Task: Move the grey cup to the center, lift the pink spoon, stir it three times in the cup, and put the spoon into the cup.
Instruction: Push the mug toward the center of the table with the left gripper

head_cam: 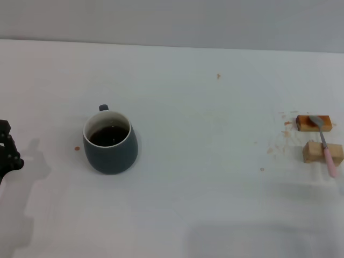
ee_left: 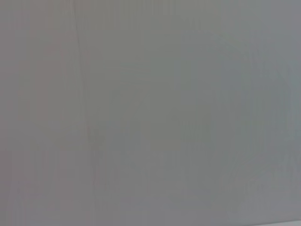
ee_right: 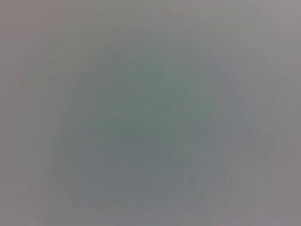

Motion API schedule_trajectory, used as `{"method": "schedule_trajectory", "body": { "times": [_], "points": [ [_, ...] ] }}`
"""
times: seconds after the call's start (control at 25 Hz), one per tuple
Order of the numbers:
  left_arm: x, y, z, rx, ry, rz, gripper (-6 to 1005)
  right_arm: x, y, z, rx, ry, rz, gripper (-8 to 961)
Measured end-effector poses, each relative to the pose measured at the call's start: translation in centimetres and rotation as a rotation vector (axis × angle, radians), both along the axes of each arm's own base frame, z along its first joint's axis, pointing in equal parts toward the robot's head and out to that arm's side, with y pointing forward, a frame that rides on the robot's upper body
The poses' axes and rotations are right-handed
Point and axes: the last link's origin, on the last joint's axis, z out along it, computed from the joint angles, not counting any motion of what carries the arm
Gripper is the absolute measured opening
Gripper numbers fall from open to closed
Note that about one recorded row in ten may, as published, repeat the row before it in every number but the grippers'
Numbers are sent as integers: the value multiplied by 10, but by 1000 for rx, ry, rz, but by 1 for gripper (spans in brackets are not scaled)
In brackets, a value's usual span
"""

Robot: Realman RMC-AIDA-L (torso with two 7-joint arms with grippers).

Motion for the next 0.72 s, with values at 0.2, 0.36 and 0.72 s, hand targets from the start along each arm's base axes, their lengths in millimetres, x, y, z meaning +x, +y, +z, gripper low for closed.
{"method": "schedule_trajectory", "body": {
  "times": [0.2,0.36,0.72],
  "points": [
    [2,1,-1,0,-6,-3,-2,10,0,-2,-7,19,-77,789],
    [3,5,-2,-7,-2,-7,-2,7,-4,-4,-12,26,-67,789],
    [9,16,-10,-52,-7,-12,-2,4,-7,-5,-18,16,-42,789]
  ]
}}
